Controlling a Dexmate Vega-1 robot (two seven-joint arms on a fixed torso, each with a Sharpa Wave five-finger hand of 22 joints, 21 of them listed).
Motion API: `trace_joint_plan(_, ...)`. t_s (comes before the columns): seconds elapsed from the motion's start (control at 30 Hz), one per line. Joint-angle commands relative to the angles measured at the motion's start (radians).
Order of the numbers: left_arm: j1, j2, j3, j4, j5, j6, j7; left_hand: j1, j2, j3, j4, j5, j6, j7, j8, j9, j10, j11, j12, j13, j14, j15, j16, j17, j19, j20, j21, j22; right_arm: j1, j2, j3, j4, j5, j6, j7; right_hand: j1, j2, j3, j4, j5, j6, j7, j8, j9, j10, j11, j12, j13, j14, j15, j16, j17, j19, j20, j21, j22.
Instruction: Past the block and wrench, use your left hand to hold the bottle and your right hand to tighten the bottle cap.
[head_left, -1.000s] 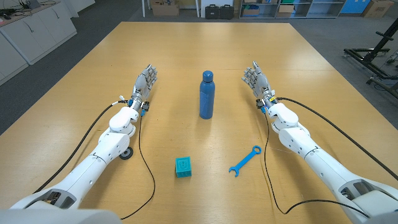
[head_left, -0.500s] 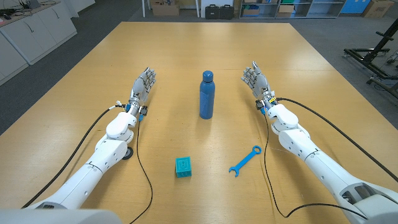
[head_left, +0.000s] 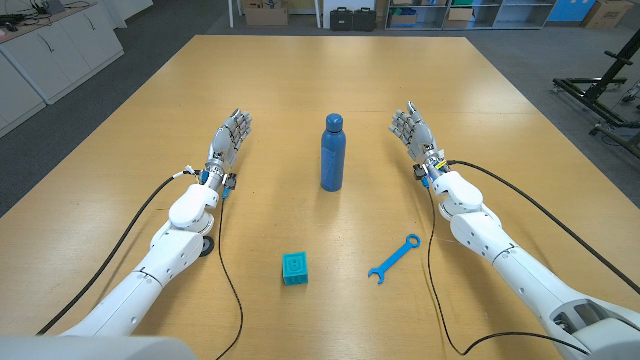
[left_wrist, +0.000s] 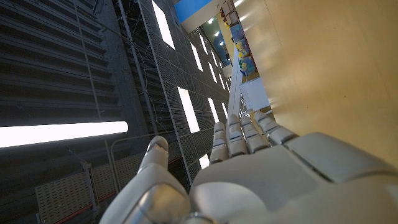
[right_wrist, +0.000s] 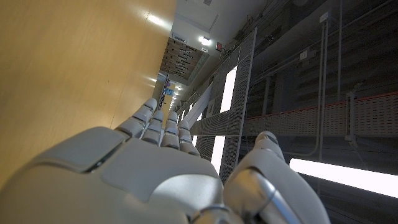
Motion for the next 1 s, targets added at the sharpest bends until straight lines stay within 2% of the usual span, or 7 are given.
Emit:
trace_joint_plan(0.03,0.004,-0.004,0.01,-0.025,0.023,0.0,0.01,0.01,0.005,0.009,0.0,0.002,0.01,0.003,0.006,0.005,0.01,0.003,0.009,0.001,0.009,0.001,0.002,0.002,0.01,-0.053,0.008,0.001,-0.02,-0.02,0.007,-0.038,0.008,0.003,0.021,0.007,0.007,0.003,-0.001,-0.001,0.01,0.045,0.007,0.001,0.003,0.017,0.007,-0.001,0.001,0.015,0.01,0.001,0.005,0.008,-0.002,0.004)
trace_joint_plan(0.2,0.006,-0.002,0.007,-0.037,0.028,0.003,0.016,0.012,0.007,0.011,0.0,0.002,0.012,0.003,0.007,0.005,0.011,0.005,0.009,0.0,0.01,0.002,0.001,0.002,0.01,-0.05,0.008,0.001,-0.024,-0.02,0.006,-0.047,-0.01,0.018,0.007,0.007,0.008,0.003,-0.001,-0.002,0.011,0.045,0.006,0.001,0.002,0.018,0.007,-0.001,0.001,0.013,0.01,0.0,0.007,0.008,-0.002,0.004)
trace_joint_plan(0.33,-0.001,-0.001,0.014,-0.029,0.031,0.005,0.006,0.014,0.008,0.012,-0.001,0.002,0.013,0.003,0.006,0.005,0.011,0.004,0.008,0.0,0.01,0.002,0.0,0.002,0.009,-0.048,0.007,0.001,-0.02,-0.008,0.008,-0.023,0.009,0.037,0.029,0.007,0.009,0.003,-0.002,-0.002,0.011,0.045,0.005,0.001,0.003,0.016,0.007,-0.001,0.001,0.012,0.01,0.0,0.008,0.009,-0.002,0.004)
trace_joint_plan(0.5,-0.006,0.005,0.022,-0.029,0.046,0.001,-0.003,0.016,0.011,0.014,-0.001,0.002,0.012,0.003,0.005,0.005,0.011,0.005,0.007,-0.001,0.01,0.003,-0.001,0.001,0.006,-0.046,0.005,0.001,-0.021,-0.005,0.009,-0.02,-0.003,0.047,0.015,0.007,0.009,0.003,-0.002,-0.003,0.012,0.045,0.005,0.001,0.003,0.016,0.007,-0.002,0.002,0.012,0.01,0.0,0.008,0.009,-0.003,0.004)
trace_joint_plan(0.8,-0.005,-0.009,0.033,-0.002,0.028,-0.036,-0.045,0.021,0.016,0.017,-0.003,0.002,0.014,0.004,0.004,0.006,0.013,0.006,0.007,-0.004,0.01,0.003,-0.004,0.001,0.006,-0.038,0.003,0.001,-0.024,-0.001,0.009,-0.019,-0.01,0.042,-0.006,0.008,0.011,0.003,-0.002,-0.004,0.012,0.042,0.003,0.001,0.006,0.018,0.007,-0.002,0.004,0.011,0.01,-0.001,0.01,0.011,-0.003,0.004)
trace_joint_plan(1.0,0.009,-0.007,0.03,-0.007,0.056,-0.044,-0.02,0.023,0.017,0.018,-0.003,0.001,0.019,0.003,0.005,0.006,0.02,0.008,0.008,-0.005,0.016,0.002,-0.003,0.001,0.01,-0.036,0.004,0.001,-0.014,0.011,0.003,-0.01,-0.013,0.043,-0.011,0.008,0.012,0.003,-0.003,-0.004,0.013,0.041,0.002,0.001,0.007,0.015,0.007,-0.003,0.005,0.012,0.011,-0.001,0.011,0.011,-0.004,0.004)
